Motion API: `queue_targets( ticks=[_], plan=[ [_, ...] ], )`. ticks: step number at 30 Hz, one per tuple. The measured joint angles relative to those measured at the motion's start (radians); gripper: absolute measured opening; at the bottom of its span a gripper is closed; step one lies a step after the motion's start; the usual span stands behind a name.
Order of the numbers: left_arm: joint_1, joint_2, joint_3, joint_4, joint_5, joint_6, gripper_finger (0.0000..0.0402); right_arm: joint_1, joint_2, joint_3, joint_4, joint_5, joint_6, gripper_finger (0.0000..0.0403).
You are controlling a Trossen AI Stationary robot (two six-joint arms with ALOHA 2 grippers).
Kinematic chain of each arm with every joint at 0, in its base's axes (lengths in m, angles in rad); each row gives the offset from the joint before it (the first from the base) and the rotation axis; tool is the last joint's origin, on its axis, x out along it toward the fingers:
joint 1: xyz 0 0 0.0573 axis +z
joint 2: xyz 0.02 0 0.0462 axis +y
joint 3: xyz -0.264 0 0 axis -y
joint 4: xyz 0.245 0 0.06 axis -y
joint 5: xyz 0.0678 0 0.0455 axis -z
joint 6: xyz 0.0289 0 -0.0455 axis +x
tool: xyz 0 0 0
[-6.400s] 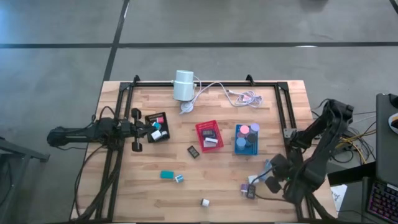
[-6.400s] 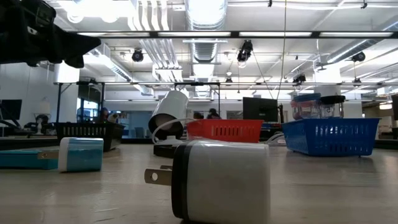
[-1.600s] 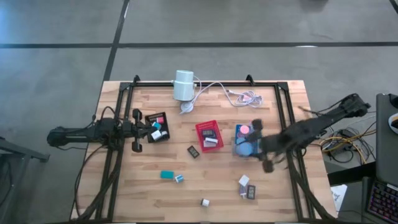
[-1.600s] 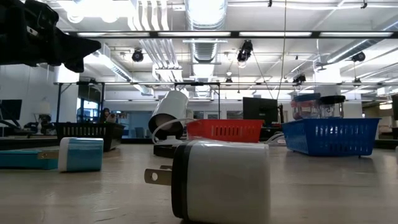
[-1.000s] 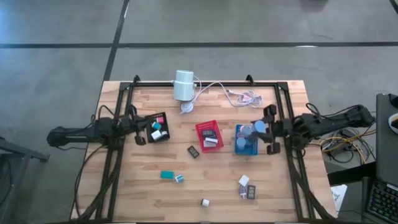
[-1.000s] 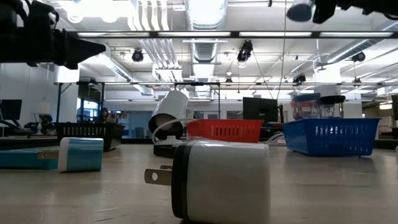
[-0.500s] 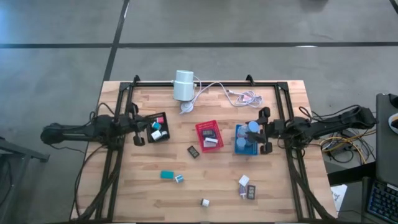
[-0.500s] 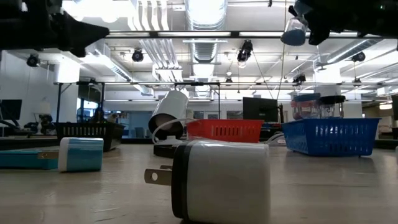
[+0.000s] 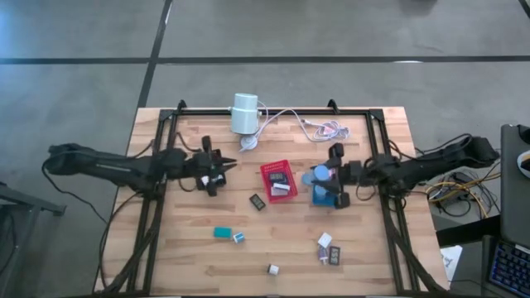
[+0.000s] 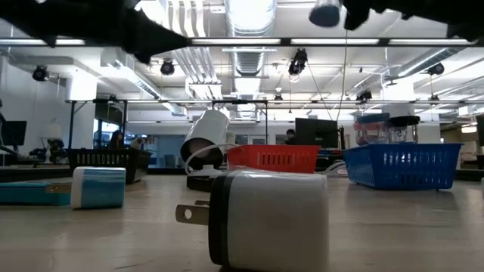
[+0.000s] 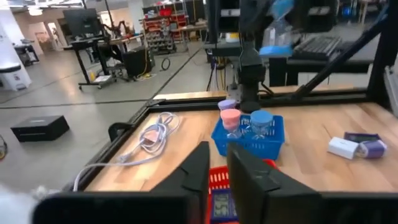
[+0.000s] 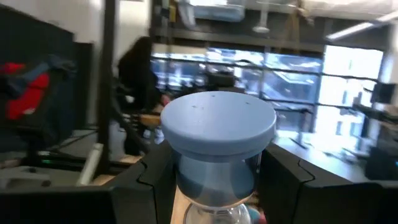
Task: Pick & Place Office items
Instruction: Put the blue hourglass into the blue bin
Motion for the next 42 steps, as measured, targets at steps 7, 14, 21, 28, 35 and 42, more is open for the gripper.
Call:
queue_targets(
  ticks=[7, 14, 21, 28, 35, 42],
  plan=[
    [-0.011, 0.169, 0.181, -0.096, 0.106, 0.015, 0.0157, -0.024, 0.182, 0.132, 0.001, -0.014, -0.003, 0.0161],
    [-0.041, 0.275, 0.266, -0.097, 0.183, 0.011, 0.0272, -0.063, 0.375, 0.208, 0.097, -0.050, 0.008, 0.0161],
    [-0.042, 0.359, 0.267, -0.010, 0.165, -0.009, 0.0349, -0.102, 0.513, 0.262, 0.184, -0.071, 0.042, 0.0161],
    [-0.041, 0.416, 0.293, 0.012, 0.148, -0.012, 0.0368, -0.102, 0.591, 0.329, 0.189, -0.085, 0.030, 0.0161],
    [-0.041, 0.448, 0.322, 0.020, 0.144, -0.006, 0.0368, -0.101, 0.616, 0.358, 0.195, -0.099, 0.033, 0.0163],
    [-0.039, 0.462, 0.324, 0.047, 0.133, 0.004, 0.0367, -0.102, 0.635, 0.392, 0.206, -0.139, 0.038, 0.0161]
  ],
)
